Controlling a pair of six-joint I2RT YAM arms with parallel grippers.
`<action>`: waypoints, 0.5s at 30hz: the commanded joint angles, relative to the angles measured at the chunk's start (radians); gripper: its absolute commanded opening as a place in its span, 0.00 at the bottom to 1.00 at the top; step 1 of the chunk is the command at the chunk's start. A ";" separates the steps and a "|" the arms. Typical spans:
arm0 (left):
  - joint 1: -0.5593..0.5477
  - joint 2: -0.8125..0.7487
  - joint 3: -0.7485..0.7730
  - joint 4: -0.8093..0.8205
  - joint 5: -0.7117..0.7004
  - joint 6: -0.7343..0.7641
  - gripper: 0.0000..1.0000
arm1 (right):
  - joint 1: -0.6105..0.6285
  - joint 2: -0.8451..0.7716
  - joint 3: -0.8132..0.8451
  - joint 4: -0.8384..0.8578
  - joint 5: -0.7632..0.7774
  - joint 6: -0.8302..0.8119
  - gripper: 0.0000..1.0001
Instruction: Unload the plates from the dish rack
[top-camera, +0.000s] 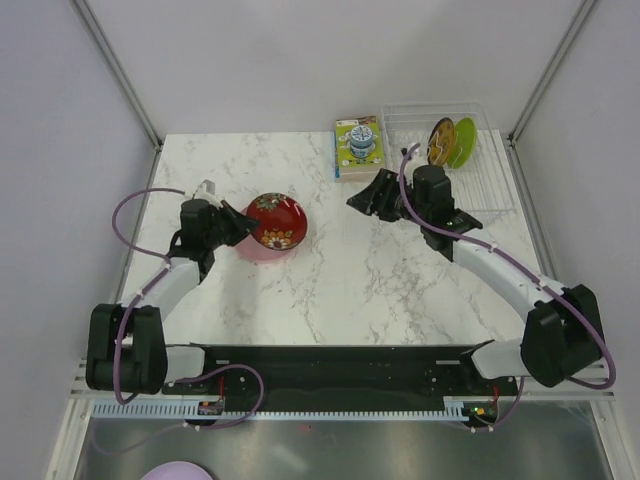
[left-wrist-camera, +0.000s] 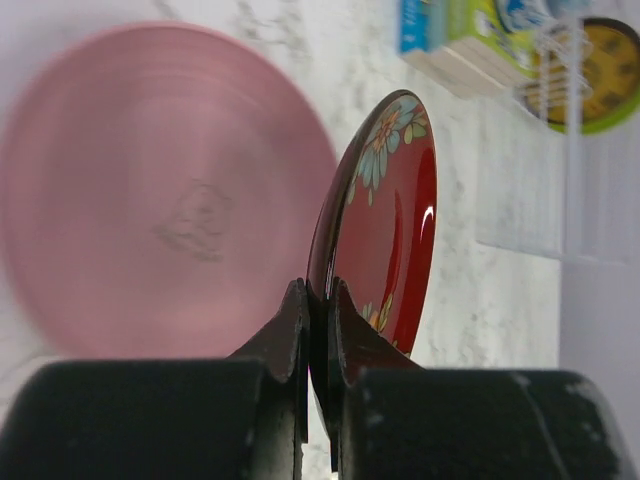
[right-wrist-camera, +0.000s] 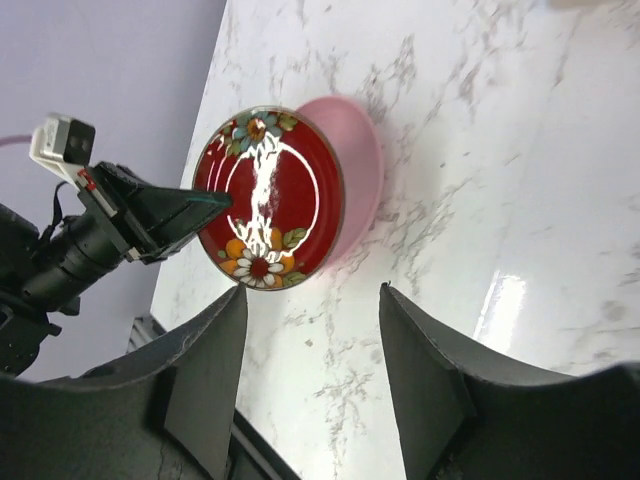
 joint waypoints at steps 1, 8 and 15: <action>0.078 -0.009 0.058 -0.105 -0.106 0.116 0.02 | -0.062 -0.088 0.029 -0.066 0.036 -0.080 0.61; 0.116 0.116 0.086 -0.068 -0.044 0.124 0.02 | -0.120 -0.138 -0.021 -0.089 0.020 -0.096 0.60; 0.144 0.209 0.081 -0.022 -0.047 0.127 0.02 | -0.132 -0.151 -0.044 -0.106 0.017 -0.116 0.60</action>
